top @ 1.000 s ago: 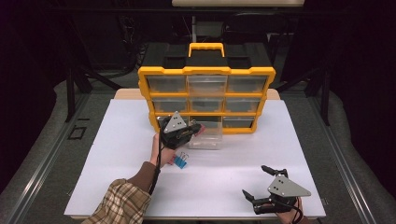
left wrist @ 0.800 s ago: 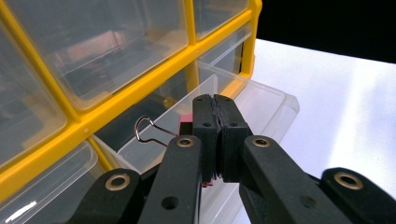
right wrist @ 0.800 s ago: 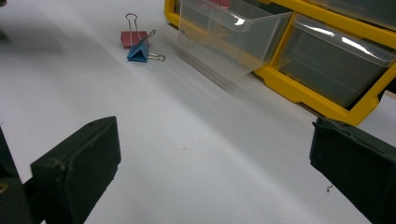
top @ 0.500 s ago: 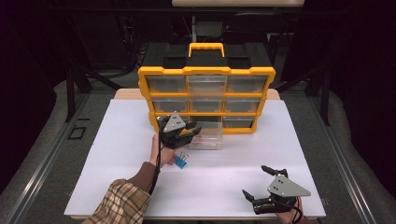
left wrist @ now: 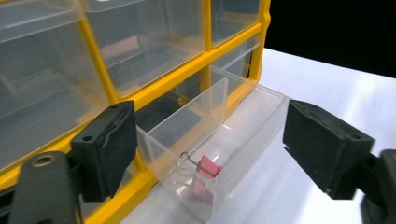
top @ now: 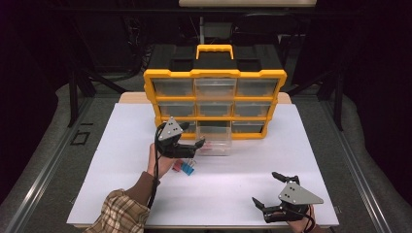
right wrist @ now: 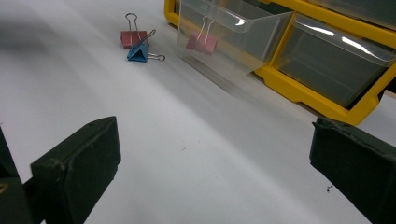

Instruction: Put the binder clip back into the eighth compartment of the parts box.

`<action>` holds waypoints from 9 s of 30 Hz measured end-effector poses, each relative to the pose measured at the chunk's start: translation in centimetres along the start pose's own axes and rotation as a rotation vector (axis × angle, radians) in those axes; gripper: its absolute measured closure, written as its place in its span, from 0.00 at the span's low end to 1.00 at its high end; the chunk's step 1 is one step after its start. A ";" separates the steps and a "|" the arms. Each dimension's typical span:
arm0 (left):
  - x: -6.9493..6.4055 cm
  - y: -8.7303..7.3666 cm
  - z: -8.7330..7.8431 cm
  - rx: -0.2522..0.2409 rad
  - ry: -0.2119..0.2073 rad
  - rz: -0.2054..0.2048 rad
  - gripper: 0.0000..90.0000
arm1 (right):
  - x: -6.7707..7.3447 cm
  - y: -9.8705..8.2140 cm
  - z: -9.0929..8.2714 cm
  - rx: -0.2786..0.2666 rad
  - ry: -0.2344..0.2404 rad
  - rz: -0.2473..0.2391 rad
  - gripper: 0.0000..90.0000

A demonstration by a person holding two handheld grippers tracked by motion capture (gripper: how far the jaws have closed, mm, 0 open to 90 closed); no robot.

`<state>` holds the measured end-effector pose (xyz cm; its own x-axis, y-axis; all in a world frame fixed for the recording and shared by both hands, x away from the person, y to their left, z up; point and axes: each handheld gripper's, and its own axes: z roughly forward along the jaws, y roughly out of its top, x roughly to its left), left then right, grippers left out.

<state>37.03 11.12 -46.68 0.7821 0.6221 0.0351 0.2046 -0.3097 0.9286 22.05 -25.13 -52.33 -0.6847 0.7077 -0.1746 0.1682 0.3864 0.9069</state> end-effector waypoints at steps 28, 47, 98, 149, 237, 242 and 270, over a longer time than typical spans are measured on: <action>-0.3 -1.7 -3.7 0.012 0.024 -0.042 0.00 | 0.0 0.0 0.1 0.000 0.003 0.001 0.02; -0.1 -4.9 -4.6 0.107 0.025 -0.082 0.00 | 0.0 0.0 0.0 0.000 0.008 -0.002 0.02; 1.4 -9.5 -2.2 0.295 0.127 -0.221 0.67 | 0.1 0.0 0.3 0.026 0.029 -0.009 0.02; 0.3 -8.5 -3.3 0.224 0.094 -0.249 0.98 | -0.1 0.0 0.6 0.008 0.043 -0.008 0.02; -0.6 2.3 1.1 0.014 -0.013 0.000 0.98 | 0.2 0.2 0.8 0.005 0.048 -0.020 0.01; -0.7 2.0 2.0 0.037 -0.034 0.002 0.98 | 0.3 0.3 0.8 0.006 0.051 -0.020 0.01; -0.7 1.0 4.5 0.087 -0.071 -0.013 0.85 | 0.3 0.2 0.6 0.006 0.041 -0.023 0.01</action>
<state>39.35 7.16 -47.40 0.8183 0.5747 -0.0063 0.2630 -0.3647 0.8932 22.33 -24.47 -52.42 -0.7167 0.6740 -0.1792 0.1565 0.4058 0.9005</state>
